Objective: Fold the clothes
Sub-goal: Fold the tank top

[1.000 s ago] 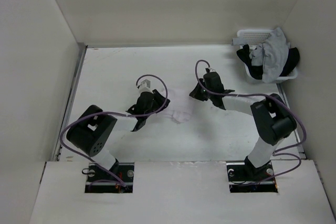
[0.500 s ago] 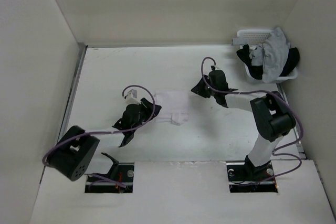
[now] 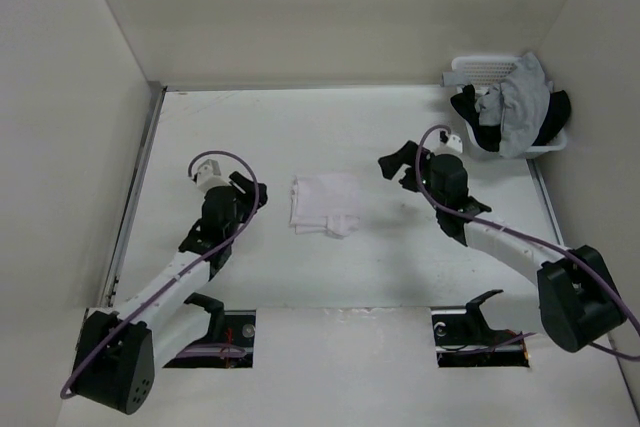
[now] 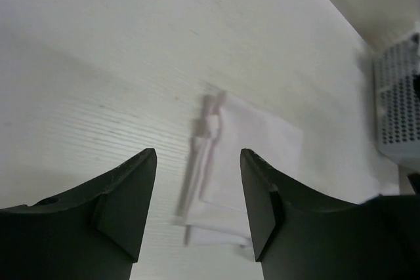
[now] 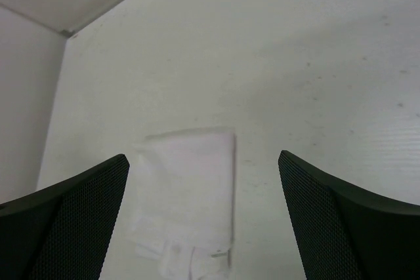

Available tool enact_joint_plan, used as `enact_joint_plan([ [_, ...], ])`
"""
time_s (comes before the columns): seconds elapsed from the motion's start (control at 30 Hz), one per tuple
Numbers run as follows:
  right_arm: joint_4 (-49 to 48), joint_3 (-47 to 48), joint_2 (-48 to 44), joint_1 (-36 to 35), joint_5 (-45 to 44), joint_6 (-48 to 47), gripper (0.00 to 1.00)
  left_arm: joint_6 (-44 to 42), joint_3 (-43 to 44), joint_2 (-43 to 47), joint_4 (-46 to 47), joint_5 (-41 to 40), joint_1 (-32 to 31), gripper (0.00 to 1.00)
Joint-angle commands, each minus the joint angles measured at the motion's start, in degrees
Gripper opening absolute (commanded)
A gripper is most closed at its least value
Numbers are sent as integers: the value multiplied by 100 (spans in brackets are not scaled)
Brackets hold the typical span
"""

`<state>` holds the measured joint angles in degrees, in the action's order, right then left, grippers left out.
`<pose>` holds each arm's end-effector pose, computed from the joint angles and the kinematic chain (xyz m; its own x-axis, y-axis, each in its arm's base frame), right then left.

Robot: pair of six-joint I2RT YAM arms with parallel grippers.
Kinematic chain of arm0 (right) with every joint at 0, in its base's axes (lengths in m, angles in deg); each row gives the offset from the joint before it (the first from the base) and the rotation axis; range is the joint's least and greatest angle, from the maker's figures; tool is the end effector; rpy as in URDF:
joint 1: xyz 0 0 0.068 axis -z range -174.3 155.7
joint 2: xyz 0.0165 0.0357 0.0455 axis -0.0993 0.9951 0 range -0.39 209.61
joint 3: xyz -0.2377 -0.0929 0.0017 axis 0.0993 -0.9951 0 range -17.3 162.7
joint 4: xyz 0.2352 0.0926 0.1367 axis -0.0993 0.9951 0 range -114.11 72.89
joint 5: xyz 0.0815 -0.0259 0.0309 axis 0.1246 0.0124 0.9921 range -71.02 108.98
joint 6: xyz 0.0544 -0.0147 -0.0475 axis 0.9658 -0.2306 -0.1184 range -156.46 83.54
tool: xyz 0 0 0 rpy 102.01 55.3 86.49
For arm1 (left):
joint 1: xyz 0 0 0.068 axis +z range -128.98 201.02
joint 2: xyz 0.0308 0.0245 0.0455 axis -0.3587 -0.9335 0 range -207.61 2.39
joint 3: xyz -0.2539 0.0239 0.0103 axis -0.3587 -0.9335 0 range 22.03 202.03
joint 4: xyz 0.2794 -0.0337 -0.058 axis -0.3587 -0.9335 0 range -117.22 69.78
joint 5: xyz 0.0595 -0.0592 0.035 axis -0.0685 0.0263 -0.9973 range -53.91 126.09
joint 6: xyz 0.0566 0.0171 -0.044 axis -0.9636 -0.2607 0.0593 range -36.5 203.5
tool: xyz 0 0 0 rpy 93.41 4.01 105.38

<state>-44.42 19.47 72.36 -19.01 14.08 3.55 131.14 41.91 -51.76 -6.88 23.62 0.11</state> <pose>0.3049 0.1345 0.2001 -0.4075 0.5176 -0.7523 -0.1039 0.7922 0.6014 0.2479 -0.0805 0.1611 -0.3433 -0.6412 -0.6863 -0.1387 0.7573 -0.6382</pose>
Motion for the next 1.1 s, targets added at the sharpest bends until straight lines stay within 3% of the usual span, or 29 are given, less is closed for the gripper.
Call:
enact_joint_plan([
  [0.0, -376, -398, -155, 41, -906, -46, 100, -158, 192, 177, -798, -168, 380, 53],
  [0.37, -552, -628, -147, 313, -995, 68, 100, -211, -81, 599, -1185, 297, 1286, 56],
  [1.07, -517, -513, 99, 322, -880, 24, 100, -431, 69, -500, -412, 535, 926, 58],
])
